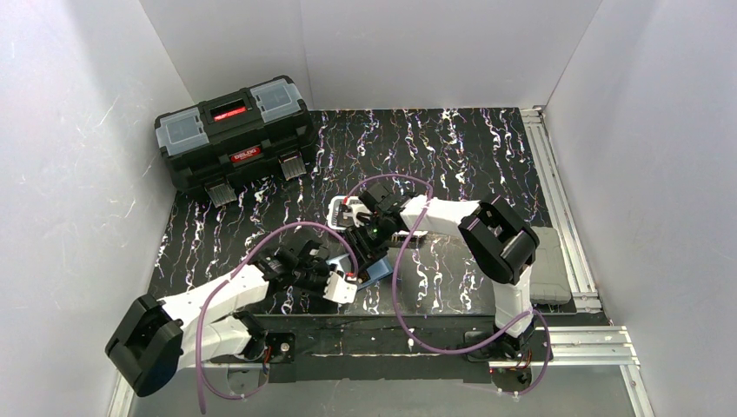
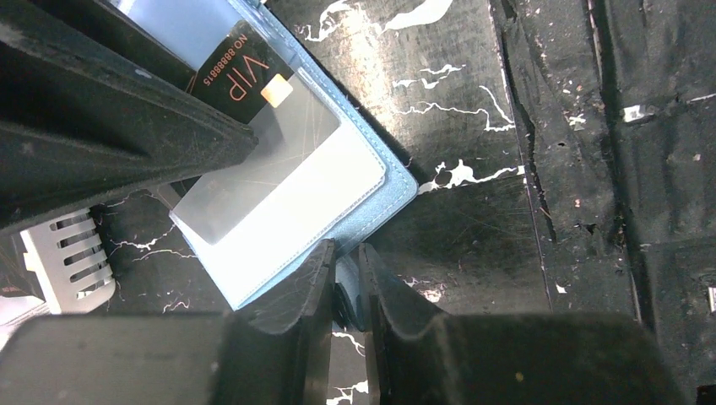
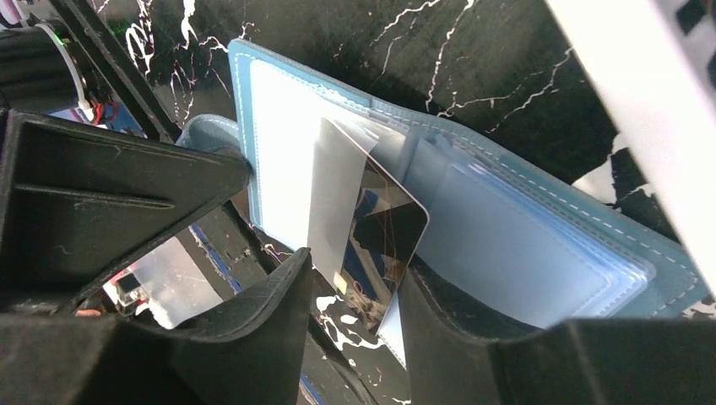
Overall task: Put the credit cards into the card holder
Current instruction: Insert the credit card into the card holder.
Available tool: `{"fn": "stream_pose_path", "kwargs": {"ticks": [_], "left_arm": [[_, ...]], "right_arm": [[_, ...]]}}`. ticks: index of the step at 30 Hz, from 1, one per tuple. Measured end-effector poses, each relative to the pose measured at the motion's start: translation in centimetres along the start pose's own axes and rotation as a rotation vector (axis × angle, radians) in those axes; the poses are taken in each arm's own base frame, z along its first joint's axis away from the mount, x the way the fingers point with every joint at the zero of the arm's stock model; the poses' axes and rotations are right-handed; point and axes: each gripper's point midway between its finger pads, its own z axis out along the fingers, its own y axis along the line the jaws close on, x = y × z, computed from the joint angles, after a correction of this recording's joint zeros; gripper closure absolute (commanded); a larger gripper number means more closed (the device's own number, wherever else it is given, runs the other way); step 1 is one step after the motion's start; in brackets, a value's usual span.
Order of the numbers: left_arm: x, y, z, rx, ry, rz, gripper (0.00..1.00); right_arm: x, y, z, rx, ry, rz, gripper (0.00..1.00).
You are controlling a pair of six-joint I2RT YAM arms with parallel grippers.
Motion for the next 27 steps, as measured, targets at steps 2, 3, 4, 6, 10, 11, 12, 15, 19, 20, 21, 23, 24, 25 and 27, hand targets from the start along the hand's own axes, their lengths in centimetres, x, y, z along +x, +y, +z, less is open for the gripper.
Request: {"fn": "stream_pose_path", "kwargs": {"ticks": [2, 3, 4, 6, 10, 11, 12, 15, 19, 20, 21, 23, 24, 25, 27], "left_arm": [[0.1, 0.0, 0.2, 0.007, 0.004, 0.008, 0.85], [0.2, -0.1, 0.3, 0.014, 0.007, 0.013, 0.86], [0.3, -0.2, 0.4, 0.018, 0.009, 0.018, 0.86], [0.4, -0.1, 0.4, 0.020, 0.011, 0.028, 0.86], [0.3, 0.1, 0.3, 0.012, 0.009, 0.052, 0.88], [0.3, 0.1, 0.3, 0.004, 0.005, 0.063, 0.88], [0.2, 0.2, 0.2, -0.003, 0.003, 0.073, 0.89], [0.2, 0.2, 0.0, -0.028, -0.007, 0.106, 0.89], [0.3, 0.0, -0.1, -0.040, -0.012, 0.151, 0.89], [0.4, -0.1, -0.1, -0.039, -0.011, 0.157, 0.89], [0.4, -0.2, 0.0, -0.037, -0.010, 0.162, 0.89], [0.5, -0.2, 0.0, -0.034, -0.008, 0.171, 0.89], [0.5, -0.2, 0.0, -0.034, -0.008, 0.176, 0.89], [0.5, -0.2, 0.0, -0.033, -0.008, 0.179, 0.89], [0.5, -0.2, 0.0, -0.033, -0.008, 0.185, 0.89]], "right_arm": [[0.0, 0.1, 0.0, 0.010, 0.001, -0.008, 0.49], [0.0, 0.2, 0.0, 0.015, 0.003, -0.013, 0.49], [0.0, 0.3, 0.0, 0.019, 0.005, -0.018, 0.49], [0.0, 0.3, 0.0, 0.026, 0.008, -0.030, 0.49], [0.1, 0.4, 0.0, 0.038, 0.012, -0.040, 0.47], [0.1, 0.3, 0.0, 0.041, 0.011, -0.040, 0.46], [0.1, 0.3, 0.0, 0.044, 0.011, -0.041, 0.46], [0.1, 0.2, -0.2, 0.063, 0.012, -0.044, 0.45], [0.1, -0.2, -0.8, 0.111, 0.008, -0.062, 0.46], [0.0, -0.3, -1.0, 0.121, 0.004, -0.065, 0.46], [0.0, -0.4, -1.1, 0.131, 0.002, -0.067, 0.46], [0.1, -0.6, -1.2, 0.145, 0.005, -0.066, 0.46], [0.2, -0.6, -1.3, 0.148, 0.006, -0.066, 0.46], [0.2, -0.7, -1.3, 0.151, 0.006, -0.066, 0.46], [0.1, -0.7, -1.4, 0.156, 0.001, -0.068, 0.47]]}}
